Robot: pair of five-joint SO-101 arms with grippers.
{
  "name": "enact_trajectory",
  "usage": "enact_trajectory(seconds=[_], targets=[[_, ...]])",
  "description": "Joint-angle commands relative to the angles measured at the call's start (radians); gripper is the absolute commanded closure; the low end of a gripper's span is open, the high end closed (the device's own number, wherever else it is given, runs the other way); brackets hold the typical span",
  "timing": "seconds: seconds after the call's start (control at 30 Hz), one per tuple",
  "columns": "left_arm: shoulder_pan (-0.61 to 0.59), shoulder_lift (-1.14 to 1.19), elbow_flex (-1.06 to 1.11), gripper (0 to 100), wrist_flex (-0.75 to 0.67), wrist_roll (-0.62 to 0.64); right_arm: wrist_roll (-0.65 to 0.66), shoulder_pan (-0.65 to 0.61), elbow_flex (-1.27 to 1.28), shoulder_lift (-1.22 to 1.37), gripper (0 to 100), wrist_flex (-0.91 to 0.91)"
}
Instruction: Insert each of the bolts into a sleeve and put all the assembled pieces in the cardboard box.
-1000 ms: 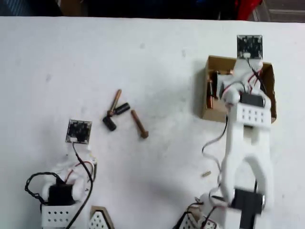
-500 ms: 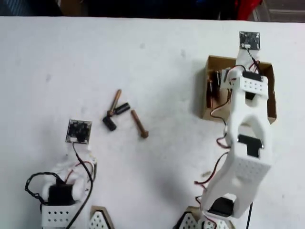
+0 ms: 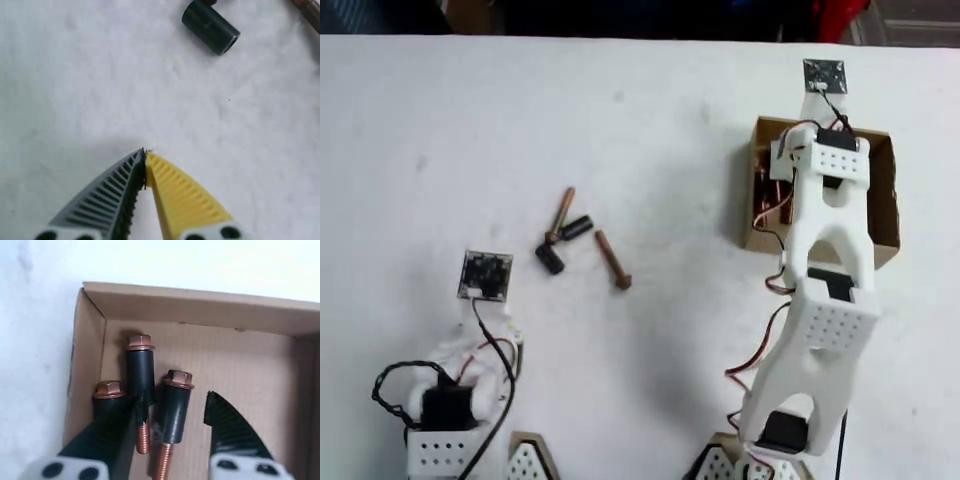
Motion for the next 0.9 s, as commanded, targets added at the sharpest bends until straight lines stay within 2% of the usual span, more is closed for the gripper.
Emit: enact_trajectory(seconds=[0.0,0.37,0.87], targets=[[-0.005,-0.007,-0.002,98,-0.005,-0.011,0.014,-0.012,-0.048,-0.039,85.0,0.005],[-0.005,-0.007,-0.002,98,-0.005,-0.011,0.008,-0.061,-0.043,-0.272,93.0,0.194],[-0.007,-0.007,-0.002,98,-0.005,-0.011,0.012,-0.306,-0.043,-0.539,96.1,0.432]])
